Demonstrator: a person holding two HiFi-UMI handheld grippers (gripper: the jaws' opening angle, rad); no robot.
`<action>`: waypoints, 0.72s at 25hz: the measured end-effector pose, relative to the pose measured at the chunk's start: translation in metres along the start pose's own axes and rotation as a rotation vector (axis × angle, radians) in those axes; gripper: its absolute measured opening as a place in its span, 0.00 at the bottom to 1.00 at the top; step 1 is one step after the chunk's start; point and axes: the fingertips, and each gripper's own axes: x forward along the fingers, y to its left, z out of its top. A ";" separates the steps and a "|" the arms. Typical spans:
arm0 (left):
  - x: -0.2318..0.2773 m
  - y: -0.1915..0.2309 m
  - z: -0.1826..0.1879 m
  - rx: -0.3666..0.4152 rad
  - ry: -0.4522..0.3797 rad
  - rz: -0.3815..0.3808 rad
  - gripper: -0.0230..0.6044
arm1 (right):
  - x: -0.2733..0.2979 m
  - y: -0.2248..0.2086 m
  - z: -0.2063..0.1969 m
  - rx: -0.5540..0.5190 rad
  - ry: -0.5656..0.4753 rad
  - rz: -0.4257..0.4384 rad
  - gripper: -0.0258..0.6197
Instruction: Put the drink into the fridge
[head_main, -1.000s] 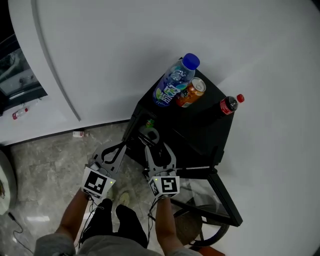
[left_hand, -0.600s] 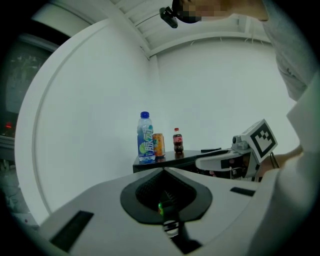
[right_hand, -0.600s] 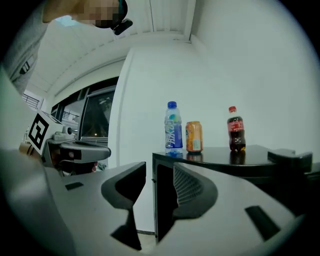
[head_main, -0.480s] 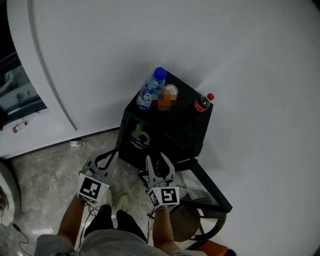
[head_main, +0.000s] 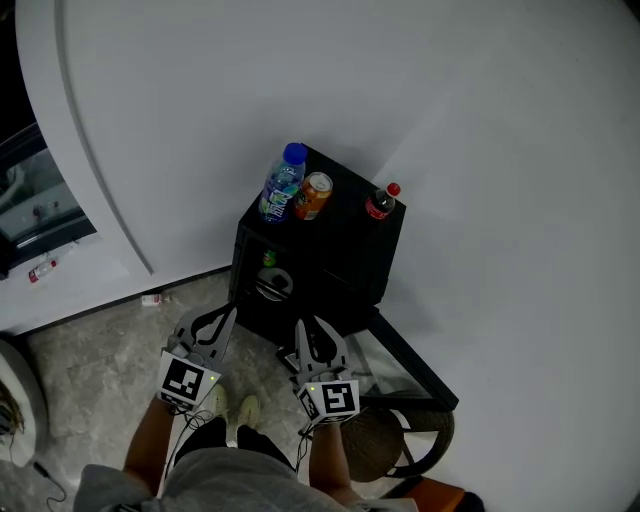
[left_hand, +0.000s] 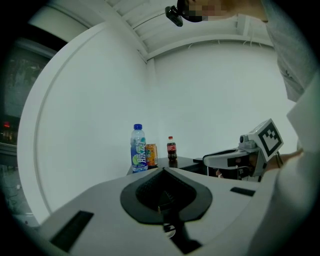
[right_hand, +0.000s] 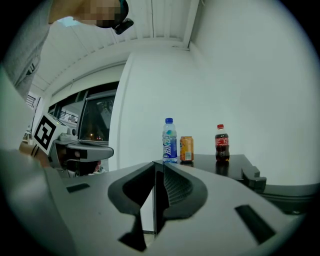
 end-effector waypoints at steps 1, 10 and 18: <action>-0.001 -0.002 0.001 -0.001 -0.001 -0.002 0.04 | -0.003 0.001 0.001 0.002 0.004 -0.003 0.14; -0.002 -0.008 0.005 -0.007 -0.003 -0.016 0.04 | -0.010 0.000 0.004 0.022 0.007 -0.021 0.09; 0.002 -0.010 0.004 0.000 0.006 -0.028 0.04 | -0.008 -0.004 0.001 0.021 0.027 -0.039 0.09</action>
